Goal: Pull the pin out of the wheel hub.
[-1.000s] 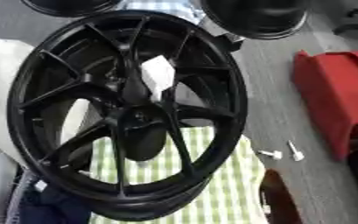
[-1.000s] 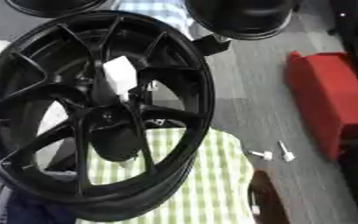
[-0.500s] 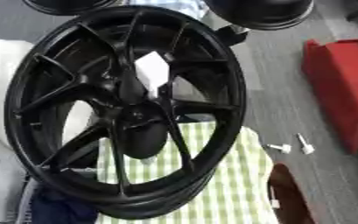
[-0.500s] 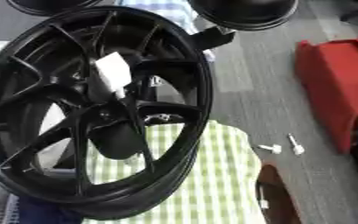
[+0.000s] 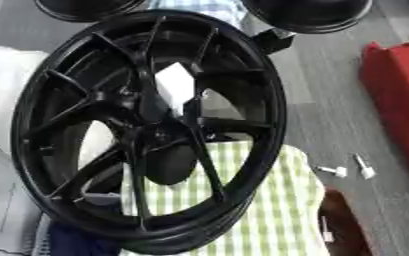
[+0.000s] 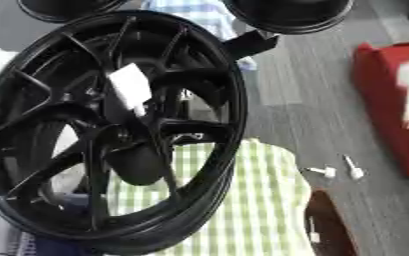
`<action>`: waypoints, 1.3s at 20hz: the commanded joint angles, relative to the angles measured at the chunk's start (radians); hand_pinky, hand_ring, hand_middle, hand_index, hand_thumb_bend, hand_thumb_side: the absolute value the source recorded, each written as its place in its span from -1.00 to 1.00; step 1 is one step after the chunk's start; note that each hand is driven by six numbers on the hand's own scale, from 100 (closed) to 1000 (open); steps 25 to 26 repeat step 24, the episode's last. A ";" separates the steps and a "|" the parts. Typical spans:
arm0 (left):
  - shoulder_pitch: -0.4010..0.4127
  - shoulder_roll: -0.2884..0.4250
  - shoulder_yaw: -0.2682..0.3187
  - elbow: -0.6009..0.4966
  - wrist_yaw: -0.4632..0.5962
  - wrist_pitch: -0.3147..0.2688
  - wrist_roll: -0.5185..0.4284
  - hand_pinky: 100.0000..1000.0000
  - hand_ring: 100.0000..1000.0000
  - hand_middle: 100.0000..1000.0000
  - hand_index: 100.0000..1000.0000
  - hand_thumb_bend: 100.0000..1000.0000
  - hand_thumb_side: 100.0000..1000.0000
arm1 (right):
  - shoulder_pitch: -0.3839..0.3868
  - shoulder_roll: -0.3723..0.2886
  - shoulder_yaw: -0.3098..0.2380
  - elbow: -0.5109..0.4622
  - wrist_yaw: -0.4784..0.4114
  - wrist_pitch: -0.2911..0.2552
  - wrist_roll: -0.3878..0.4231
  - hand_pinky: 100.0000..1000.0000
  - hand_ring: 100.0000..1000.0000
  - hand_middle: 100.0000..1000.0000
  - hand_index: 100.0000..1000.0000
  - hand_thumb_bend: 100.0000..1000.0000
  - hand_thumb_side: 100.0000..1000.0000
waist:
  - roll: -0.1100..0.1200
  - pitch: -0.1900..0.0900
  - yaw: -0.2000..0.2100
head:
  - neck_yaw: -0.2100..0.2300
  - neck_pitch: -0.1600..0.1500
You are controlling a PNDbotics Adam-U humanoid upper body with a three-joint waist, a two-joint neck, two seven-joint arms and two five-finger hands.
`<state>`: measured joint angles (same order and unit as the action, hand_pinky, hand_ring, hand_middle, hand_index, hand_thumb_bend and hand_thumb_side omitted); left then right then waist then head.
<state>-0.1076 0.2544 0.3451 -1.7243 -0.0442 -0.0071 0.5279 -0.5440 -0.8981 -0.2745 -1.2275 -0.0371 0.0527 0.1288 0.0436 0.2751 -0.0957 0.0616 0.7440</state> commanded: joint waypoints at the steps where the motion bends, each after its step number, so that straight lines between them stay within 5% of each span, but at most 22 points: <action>1: -0.010 0.018 0.002 -0.020 0.005 -0.002 -0.002 0.43 0.31 0.02 0.44 0.48 -0.26 | 0.045 0.003 -0.088 -0.076 0.056 -0.014 -0.054 0.52 0.51 0.61 0.70 -0.18 -0.13 | -0.008 -0.021 0.008 | -0.007 -0.011; 5: -0.020 0.020 -0.014 -0.019 0.008 -0.004 -0.016 0.43 0.31 0.02 0.44 0.48 -0.26 | 0.152 0.038 -0.121 -0.181 0.059 -0.066 -0.120 0.45 0.31 0.33 0.50 -0.26 -0.50 | -0.014 -0.029 0.035 | -0.034 -0.004; 9: -0.040 0.020 -0.034 -0.016 0.014 -0.006 -0.033 0.43 0.31 0.01 0.43 0.47 -0.27 | 0.255 0.090 -0.077 -0.293 -0.004 -0.126 -0.189 0.44 0.25 0.28 0.45 -0.39 -0.52 | -0.016 -0.036 0.068 | -0.067 -0.002; 16: -0.092 0.007 -0.054 -0.004 0.035 -0.016 -0.041 0.42 0.29 -0.01 0.42 0.46 -0.29 | 0.213 0.209 0.079 -0.391 -0.112 -0.052 -0.283 0.42 0.22 0.26 0.44 -0.50 -0.40 | -0.006 -0.027 0.101 | -0.094 -0.027; 26: -0.127 -0.007 -0.065 0.008 0.051 -0.027 -0.045 0.42 0.29 -0.01 0.41 0.47 -0.29 | 0.194 0.326 0.123 -0.312 -0.132 -0.057 -0.324 0.35 0.14 0.19 0.40 -0.47 -0.43 | 0.006 -0.018 0.113 | -0.101 -0.049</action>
